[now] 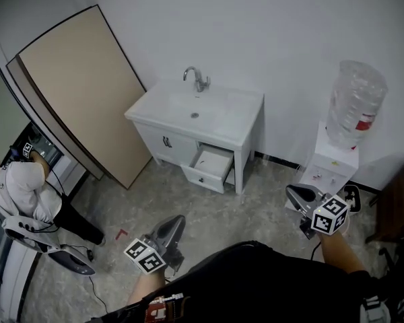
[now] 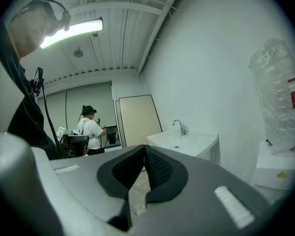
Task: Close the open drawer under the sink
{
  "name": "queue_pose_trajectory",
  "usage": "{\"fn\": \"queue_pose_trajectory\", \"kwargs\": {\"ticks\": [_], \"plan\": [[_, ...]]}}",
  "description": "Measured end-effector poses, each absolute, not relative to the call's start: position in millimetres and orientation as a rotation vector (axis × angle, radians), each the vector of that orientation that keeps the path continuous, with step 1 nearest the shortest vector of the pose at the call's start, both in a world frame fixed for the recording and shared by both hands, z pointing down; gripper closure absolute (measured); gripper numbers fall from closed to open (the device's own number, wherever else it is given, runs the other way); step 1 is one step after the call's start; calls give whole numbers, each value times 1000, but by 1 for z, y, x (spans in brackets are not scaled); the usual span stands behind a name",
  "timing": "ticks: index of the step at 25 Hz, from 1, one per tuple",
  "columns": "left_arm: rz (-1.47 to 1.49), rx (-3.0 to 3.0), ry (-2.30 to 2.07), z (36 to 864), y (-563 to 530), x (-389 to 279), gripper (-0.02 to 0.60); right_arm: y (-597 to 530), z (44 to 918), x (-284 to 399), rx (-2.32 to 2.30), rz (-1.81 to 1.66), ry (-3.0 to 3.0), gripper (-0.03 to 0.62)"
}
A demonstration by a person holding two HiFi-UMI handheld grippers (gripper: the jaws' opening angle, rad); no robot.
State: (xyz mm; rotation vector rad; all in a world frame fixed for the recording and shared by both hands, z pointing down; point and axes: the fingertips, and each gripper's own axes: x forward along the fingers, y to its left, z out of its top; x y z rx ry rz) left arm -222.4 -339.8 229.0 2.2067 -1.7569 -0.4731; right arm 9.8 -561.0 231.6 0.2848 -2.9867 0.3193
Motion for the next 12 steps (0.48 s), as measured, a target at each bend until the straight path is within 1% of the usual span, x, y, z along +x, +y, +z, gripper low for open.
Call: {"fn": "queue_pose_trajectory", "kwargs": {"ticks": [5,12], "plan": [[-486,2204,-1728,241,-370,-264,584,-587,238,-25,324,320,-2964,592],[-465,2253,-1625,248,-426,-350,584,-619,233,-101,422,331,-2965,592]]}}
